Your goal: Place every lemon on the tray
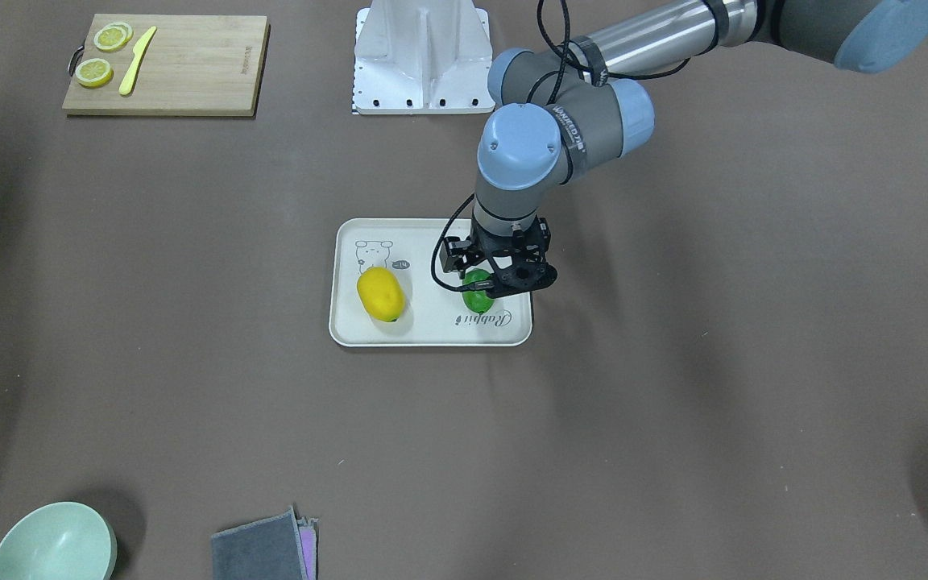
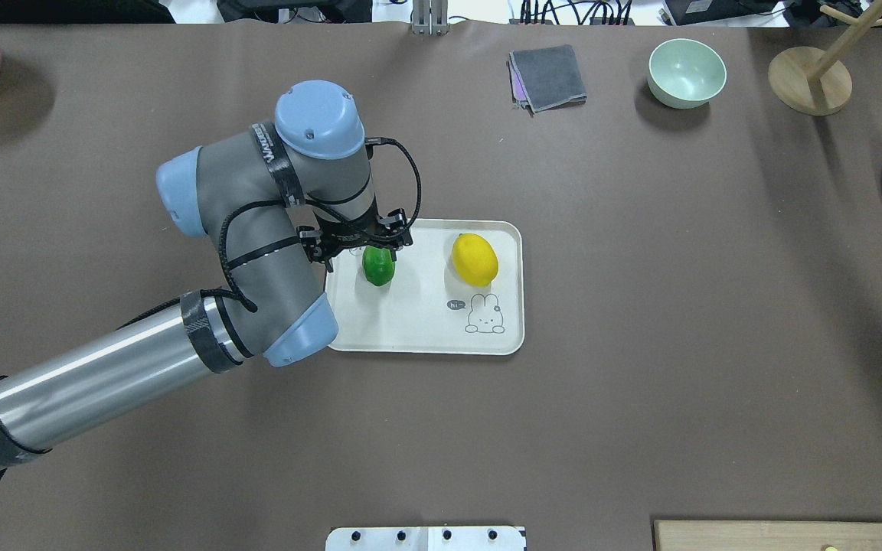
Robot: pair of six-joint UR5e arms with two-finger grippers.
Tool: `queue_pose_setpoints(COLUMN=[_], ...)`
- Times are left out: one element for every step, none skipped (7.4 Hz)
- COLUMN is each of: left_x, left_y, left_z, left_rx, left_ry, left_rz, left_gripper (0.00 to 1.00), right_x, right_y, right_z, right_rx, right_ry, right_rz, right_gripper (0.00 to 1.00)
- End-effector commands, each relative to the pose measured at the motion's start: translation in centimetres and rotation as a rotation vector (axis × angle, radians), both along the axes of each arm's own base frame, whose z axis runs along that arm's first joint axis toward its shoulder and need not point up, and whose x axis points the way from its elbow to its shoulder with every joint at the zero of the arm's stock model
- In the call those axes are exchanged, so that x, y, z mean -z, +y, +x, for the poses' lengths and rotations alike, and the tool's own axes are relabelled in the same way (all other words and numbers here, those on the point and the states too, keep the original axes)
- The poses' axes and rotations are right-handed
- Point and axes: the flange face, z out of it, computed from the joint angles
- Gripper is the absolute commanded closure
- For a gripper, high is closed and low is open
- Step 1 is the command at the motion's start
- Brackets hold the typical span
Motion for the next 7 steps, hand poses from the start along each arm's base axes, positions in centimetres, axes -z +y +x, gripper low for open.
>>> queue_pose_setpoints(left_x=[-2.6, -4.6, -7.5, -11.6, -16.6, -21.3, -25.7], left_y=[-3.0, -4.2, -5.6, -6.5, -6.5, -6.8, -7.3], left_z=[-8.2, -13.1, -18.3, -22.6, -26.0, -30.2, -34.8], left_rx=[-0.052, -0.071, -0.096, -0.128, -0.181, -0.2, -0.225], left_ry=[-0.008, -0.02, -0.035, -0.033, -0.053, -0.075, -0.092], left_rz=[0.021, 0.037, 0.071, 0.078, 0.101, 0.106, 0.123], left_gripper=[0.02, 0.02, 0.02, 0.02, 0.02, 0.02, 0.02], right_x=[-3.7, -4.0, -4.5, -4.6, -4.6, -4.4, -4.0], right_y=[2.3, 2.5, 2.9, 3.0, 3.0, 3.0, 3.0], right_z=[2.8, 3.2, 3.3, 3.3, 3.3, 3.3, 3.8], right_rx=[-0.02, -0.033, -0.035, -0.036, -0.036, -0.036, -0.046], right_ry=[-0.023, -0.027, -0.027, -0.027, -0.027, -0.028, -0.032], right_rz=[-0.044, -0.052, -0.062, -0.065, -0.065, -0.062, -0.053], right_gripper=[0.0, 0.0, 0.0, 0.0, 0.0, 0.0, 0.0])
